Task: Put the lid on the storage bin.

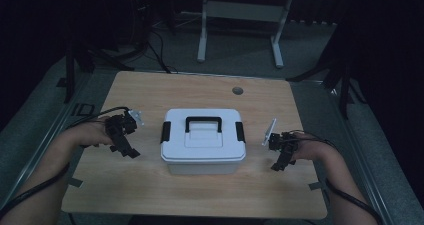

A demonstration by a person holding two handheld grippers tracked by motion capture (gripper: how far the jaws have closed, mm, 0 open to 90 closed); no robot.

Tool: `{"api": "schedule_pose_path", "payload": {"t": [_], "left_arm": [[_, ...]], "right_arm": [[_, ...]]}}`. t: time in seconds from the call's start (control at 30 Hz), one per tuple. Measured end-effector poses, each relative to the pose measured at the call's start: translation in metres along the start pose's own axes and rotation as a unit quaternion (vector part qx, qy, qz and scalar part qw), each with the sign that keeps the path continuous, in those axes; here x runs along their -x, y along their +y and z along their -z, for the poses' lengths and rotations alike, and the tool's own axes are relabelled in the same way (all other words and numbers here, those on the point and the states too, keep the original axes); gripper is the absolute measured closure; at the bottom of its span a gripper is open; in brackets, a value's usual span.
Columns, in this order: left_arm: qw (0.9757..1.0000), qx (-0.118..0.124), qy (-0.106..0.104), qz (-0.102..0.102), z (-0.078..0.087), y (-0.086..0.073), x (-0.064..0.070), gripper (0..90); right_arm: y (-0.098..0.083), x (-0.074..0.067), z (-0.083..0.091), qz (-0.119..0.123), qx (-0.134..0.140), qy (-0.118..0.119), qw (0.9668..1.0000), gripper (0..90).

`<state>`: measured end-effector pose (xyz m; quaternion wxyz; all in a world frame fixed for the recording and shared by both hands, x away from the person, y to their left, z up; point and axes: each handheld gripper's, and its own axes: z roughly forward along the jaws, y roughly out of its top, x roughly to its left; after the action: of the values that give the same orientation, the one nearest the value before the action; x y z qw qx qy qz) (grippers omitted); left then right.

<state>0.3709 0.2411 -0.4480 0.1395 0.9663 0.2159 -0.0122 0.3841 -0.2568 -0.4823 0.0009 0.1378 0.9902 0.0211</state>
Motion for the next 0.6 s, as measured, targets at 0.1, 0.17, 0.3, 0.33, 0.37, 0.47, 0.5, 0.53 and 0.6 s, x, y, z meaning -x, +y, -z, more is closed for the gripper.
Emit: {"api": "schedule_pose_path", "payload": {"t": [0.1, 0.17, 0.3, 0.33, 0.37, 0.47, 0.5, 0.53, 0.6], "left_arm": [[1.0000, 0.000, -0.003, 0.004, -0.004, -0.004, 0.000, 1.3], [1.0000, -0.002, -0.007, 0.004, -0.006, -0.006, -0.001, 1.3], [0.9999, -0.003, -0.011, 0.011, -0.012, -0.011, -0.001, 1.3], [0.9999, -0.003, -0.011, 0.011, -0.012, -0.011, -0.001, 1.3], [0.9999, -0.004, -0.012, 0.011, -0.014, -0.013, -0.001, 1.3], [0.9997, -0.006, -0.016, 0.015, -0.018, -0.015, -0.001, 1.3], [0.9997, -0.007, -0.016, 0.016, -0.019, -0.016, -0.001, 1.3], [0.9997, -0.007, -0.017, 0.017, -0.020, -0.016, -0.001, 1.3], [0.9996, -0.006, -0.020, 0.019, -0.021, -0.017, -0.001, 1.3]], "right_arm": [[-0.003, 0.000, 0.000, -0.002, 0.000, -0.001, 1.0000, 15.9], [-0.005, 0.000, 0.000, -0.003, 0.000, -0.002, 1.0000, 15.9], [-0.008, 0.000, 0.000, -0.008, 0.002, -0.002, 1.0000, 15.9], [-0.008, 0.000, 0.000, -0.008, 0.002, -0.003, 1.0000, 15.9], [-0.009, 0.001, 0.000, -0.008, 0.003, -0.004, 1.0000, 15.9], [-0.011, 0.001, -0.001, -0.010, 0.002, -0.003, 0.9999, 15.9], [-0.011, 0.001, -0.001, -0.011, 0.002, -0.002, 0.9999, 15.9], [-0.011, 0.001, -0.002, -0.013, 0.003, -0.002, 0.9999, 15.9], [-0.012, 0.001, -0.002, -0.013, 0.003, -0.002, 0.9999, 15.9]]}}
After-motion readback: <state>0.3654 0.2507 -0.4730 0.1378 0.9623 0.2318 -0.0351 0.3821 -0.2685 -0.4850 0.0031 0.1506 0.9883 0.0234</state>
